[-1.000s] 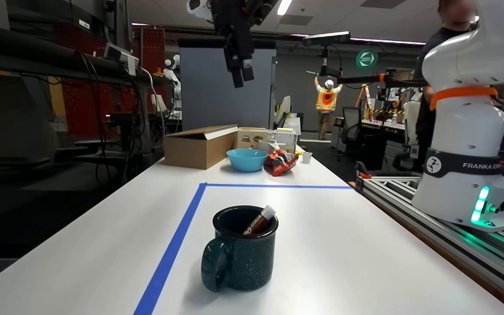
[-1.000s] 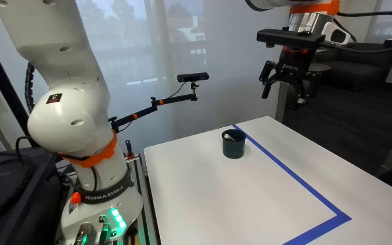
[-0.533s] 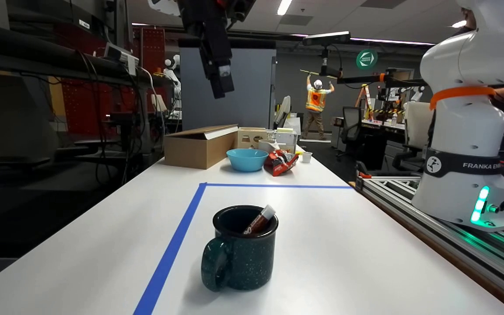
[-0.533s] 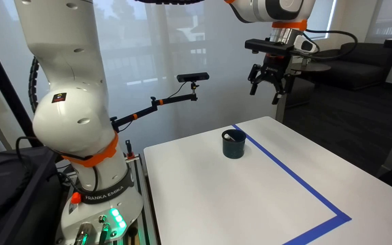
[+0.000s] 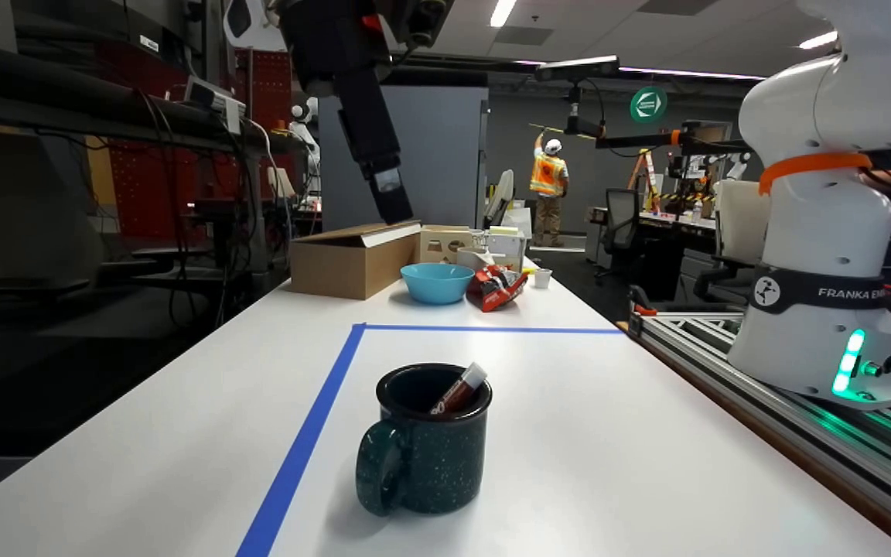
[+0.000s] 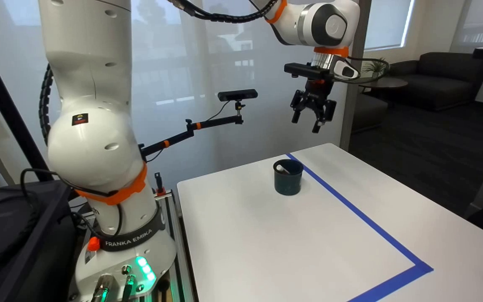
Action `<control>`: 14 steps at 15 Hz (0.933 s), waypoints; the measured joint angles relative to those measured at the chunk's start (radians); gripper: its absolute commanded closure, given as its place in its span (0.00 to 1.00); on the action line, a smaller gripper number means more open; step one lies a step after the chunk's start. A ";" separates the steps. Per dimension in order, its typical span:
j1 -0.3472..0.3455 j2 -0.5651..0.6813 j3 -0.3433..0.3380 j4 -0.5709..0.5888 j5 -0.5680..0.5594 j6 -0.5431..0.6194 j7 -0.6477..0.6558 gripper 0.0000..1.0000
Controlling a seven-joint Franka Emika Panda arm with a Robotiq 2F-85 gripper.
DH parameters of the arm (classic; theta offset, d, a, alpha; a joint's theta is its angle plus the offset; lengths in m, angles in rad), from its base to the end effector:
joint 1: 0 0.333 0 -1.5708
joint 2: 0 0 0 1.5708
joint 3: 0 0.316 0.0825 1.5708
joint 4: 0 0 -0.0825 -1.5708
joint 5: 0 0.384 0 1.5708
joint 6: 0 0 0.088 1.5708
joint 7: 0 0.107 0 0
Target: Remove the marker from the mug and place it on the table to the right of the mug within the confines of the blue tape
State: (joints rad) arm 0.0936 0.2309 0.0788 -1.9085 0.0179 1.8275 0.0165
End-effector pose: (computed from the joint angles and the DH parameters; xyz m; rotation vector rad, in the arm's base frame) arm 0.5631 0.0979 0.3561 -3.0895 -0.2312 0.4890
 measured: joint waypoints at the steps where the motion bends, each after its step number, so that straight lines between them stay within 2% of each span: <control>1: 0.005 0.012 0.002 0.000 -0.002 0.000 0.011 0.00; 5: 0.016 0.057 0.002 0.000 -0.005 0.001 0.038 0.00; 7: 0.020 0.076 0.002 -0.001 -0.006 0.001 0.041 0.07; 8: 0.023 0.086 0.003 -0.001 -0.007 0.001 0.042 0.12; 9: 0.025 0.094 0.003 -0.001 -0.007 0.001 0.042 0.27; 10: 0.027 0.103 0.004 -0.001 -0.008 0.001 0.042 0.35; 11: 0.030 0.110 0.005 -0.001 -0.008 0.001 0.042 0.39; 13: 0.036 0.122 0.006 -0.001 -0.008 0.001 0.044 0.41; 14: 0.040 0.127 0.006 -0.001 -0.008 0.001 0.044 0.47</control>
State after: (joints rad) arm 0.1332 0.3583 0.0852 -1.9099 0.0102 1.8284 0.0610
